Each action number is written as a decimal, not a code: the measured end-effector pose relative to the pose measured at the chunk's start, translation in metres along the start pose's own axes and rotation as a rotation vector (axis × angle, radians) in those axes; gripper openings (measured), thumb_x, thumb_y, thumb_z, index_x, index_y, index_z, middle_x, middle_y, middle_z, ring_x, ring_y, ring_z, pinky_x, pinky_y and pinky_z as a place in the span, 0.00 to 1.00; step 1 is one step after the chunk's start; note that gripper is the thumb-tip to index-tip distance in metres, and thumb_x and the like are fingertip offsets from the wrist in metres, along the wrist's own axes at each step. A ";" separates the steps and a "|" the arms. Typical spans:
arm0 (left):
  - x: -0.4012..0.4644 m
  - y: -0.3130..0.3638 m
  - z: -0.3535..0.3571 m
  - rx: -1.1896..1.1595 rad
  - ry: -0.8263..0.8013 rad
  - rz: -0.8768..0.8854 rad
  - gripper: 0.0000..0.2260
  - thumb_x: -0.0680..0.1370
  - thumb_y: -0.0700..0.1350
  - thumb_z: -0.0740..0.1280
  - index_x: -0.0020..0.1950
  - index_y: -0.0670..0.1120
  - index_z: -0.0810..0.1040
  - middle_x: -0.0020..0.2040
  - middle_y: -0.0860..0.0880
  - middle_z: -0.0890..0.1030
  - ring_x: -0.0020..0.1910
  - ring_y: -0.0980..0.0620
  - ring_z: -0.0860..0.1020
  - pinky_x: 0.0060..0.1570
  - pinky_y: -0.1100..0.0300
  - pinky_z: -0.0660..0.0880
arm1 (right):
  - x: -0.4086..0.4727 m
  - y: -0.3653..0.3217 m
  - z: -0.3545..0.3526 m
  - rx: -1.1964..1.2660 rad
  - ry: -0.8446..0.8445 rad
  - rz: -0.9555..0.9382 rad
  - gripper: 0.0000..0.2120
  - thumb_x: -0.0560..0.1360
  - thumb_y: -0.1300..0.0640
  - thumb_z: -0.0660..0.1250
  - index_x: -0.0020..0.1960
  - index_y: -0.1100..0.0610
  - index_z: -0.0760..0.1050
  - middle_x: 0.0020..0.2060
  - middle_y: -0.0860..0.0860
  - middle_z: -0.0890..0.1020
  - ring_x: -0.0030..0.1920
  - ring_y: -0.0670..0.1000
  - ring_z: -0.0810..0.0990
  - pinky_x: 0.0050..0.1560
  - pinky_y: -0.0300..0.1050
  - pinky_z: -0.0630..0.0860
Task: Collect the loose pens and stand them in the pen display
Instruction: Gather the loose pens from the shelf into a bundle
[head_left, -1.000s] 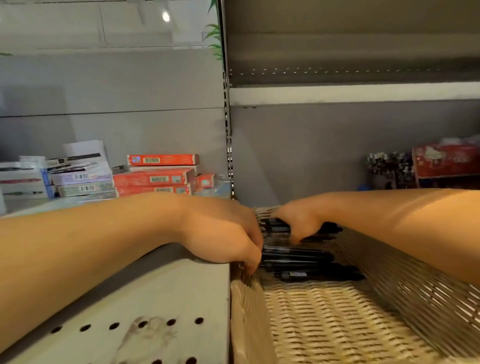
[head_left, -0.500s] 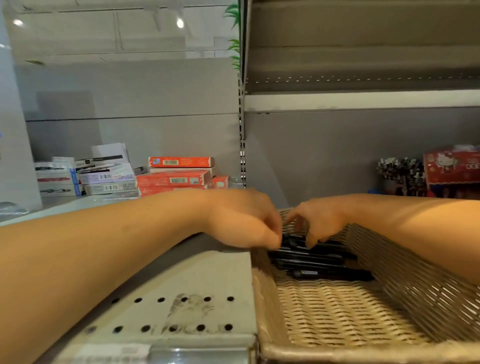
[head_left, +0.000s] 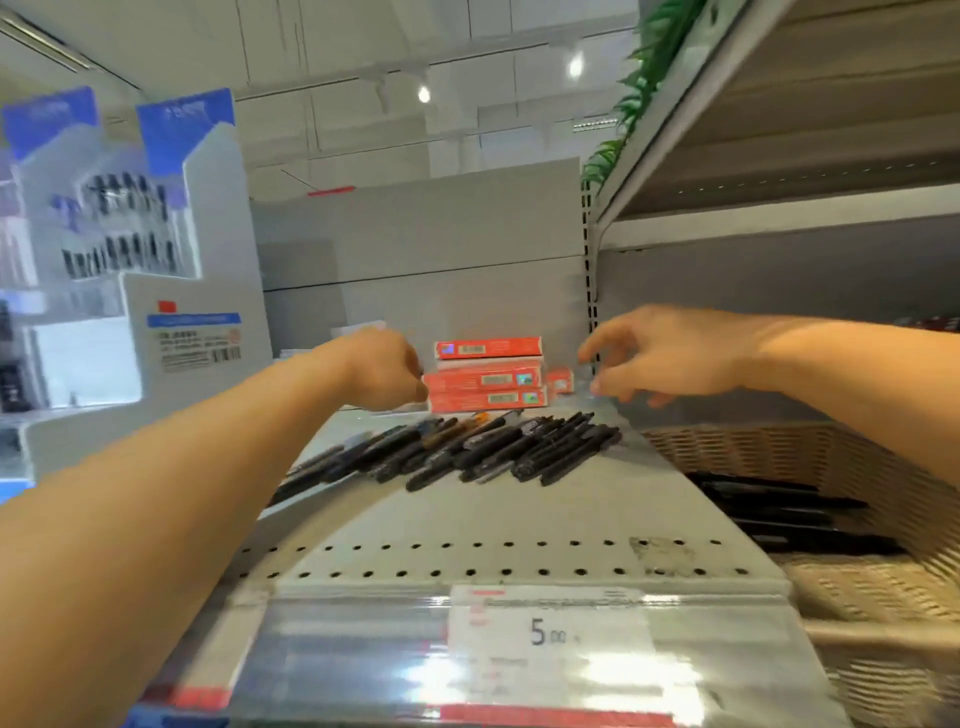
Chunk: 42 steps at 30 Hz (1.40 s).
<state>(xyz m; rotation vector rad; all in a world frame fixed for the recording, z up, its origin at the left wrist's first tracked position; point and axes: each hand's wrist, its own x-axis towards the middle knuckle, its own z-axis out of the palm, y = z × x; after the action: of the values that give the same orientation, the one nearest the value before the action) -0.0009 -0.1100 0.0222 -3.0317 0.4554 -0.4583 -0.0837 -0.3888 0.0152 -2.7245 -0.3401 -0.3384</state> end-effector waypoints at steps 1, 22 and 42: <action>0.000 -0.016 0.003 0.031 -0.017 -0.037 0.16 0.80 0.55 0.65 0.61 0.46 0.82 0.56 0.46 0.83 0.52 0.46 0.79 0.57 0.55 0.75 | 0.004 -0.014 0.006 -0.002 -0.001 -0.020 0.15 0.78 0.47 0.70 0.64 0.43 0.75 0.47 0.44 0.83 0.46 0.44 0.84 0.41 0.40 0.81; 0.011 -0.089 0.030 -0.458 0.003 0.018 0.11 0.77 0.48 0.67 0.40 0.42 0.79 0.32 0.46 0.82 0.23 0.53 0.80 0.24 0.65 0.75 | 0.100 -0.165 0.100 0.426 0.216 0.020 0.10 0.78 0.53 0.71 0.58 0.51 0.75 0.44 0.51 0.80 0.36 0.50 0.82 0.32 0.43 0.79; 0.012 -0.096 0.047 -0.451 -0.261 0.039 0.12 0.79 0.54 0.68 0.50 0.45 0.80 0.43 0.47 0.84 0.30 0.53 0.83 0.29 0.62 0.78 | 0.054 -0.172 0.091 0.440 0.263 -0.277 0.06 0.79 0.54 0.71 0.54 0.44 0.81 0.33 0.41 0.80 0.37 0.41 0.81 0.36 0.36 0.80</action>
<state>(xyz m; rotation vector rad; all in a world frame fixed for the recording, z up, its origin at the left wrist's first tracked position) 0.0505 -0.0215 -0.0112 -3.4283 0.6781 0.0578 -0.0640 -0.1878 0.0055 -2.1739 -0.6359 -0.6100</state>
